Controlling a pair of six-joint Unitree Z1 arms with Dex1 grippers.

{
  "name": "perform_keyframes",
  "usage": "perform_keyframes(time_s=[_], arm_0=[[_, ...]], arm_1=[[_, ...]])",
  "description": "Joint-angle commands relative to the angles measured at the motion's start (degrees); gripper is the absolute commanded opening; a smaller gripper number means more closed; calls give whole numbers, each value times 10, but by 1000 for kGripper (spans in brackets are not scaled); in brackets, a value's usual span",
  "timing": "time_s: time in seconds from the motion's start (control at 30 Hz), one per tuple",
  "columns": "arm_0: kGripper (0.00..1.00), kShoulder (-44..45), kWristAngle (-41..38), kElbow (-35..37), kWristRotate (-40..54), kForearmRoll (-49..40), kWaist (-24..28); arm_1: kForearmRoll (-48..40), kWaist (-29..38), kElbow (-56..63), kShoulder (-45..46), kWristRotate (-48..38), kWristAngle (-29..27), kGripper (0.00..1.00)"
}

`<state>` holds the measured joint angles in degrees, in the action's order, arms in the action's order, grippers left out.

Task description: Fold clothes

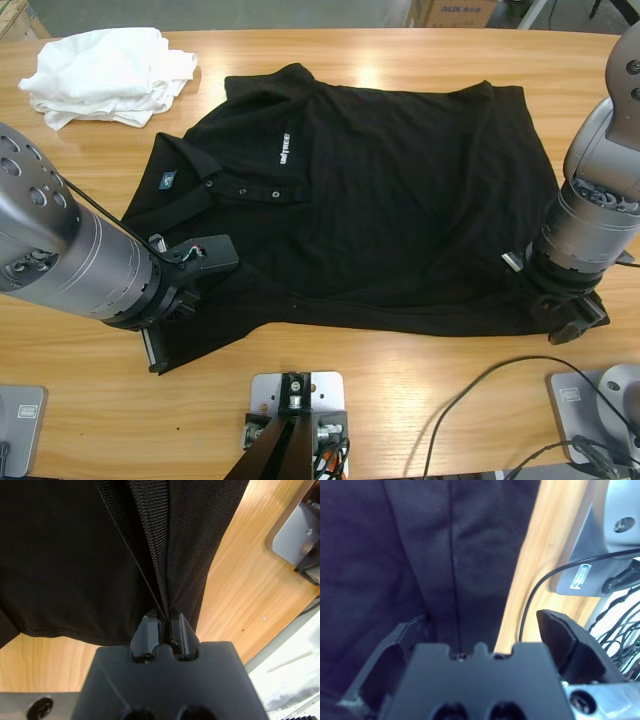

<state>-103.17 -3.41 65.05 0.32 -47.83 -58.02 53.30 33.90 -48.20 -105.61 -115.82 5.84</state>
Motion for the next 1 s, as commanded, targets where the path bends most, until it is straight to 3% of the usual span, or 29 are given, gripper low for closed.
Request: perform_keyframes(time_s=[0.03, 0.13, 0.53, 0.6, 0.67, 0.77, 1.0], arm_0=[[0, 9, 5, -19, 7, -9, 6], [0, 8, 5, -19, 7, -9, 6], [0, 9, 5, -19, 8, -9, 6], [0, 9, 5, -19, 8, -9, 6], [0, 9, 6, -18, 8, -9, 6], [0, 9, 6, -18, 8, -9, 6], [0, 6, 6, -18, 8, -9, 6]], arm_1=[[-5, -3, -7, -31, 17, -6, 823], [4, -3, -7, -38, 18, 9, 650], [6, 3, 3, -23, 13, 20, 399], [6, 4, 6, -19, 17, 19, 318], [9, 4, 6, -18, 28, 16, 146], [15, 4, 5, -20, 39, 15, 6], [19, 3, 4, -17, 49, 11, 0]])
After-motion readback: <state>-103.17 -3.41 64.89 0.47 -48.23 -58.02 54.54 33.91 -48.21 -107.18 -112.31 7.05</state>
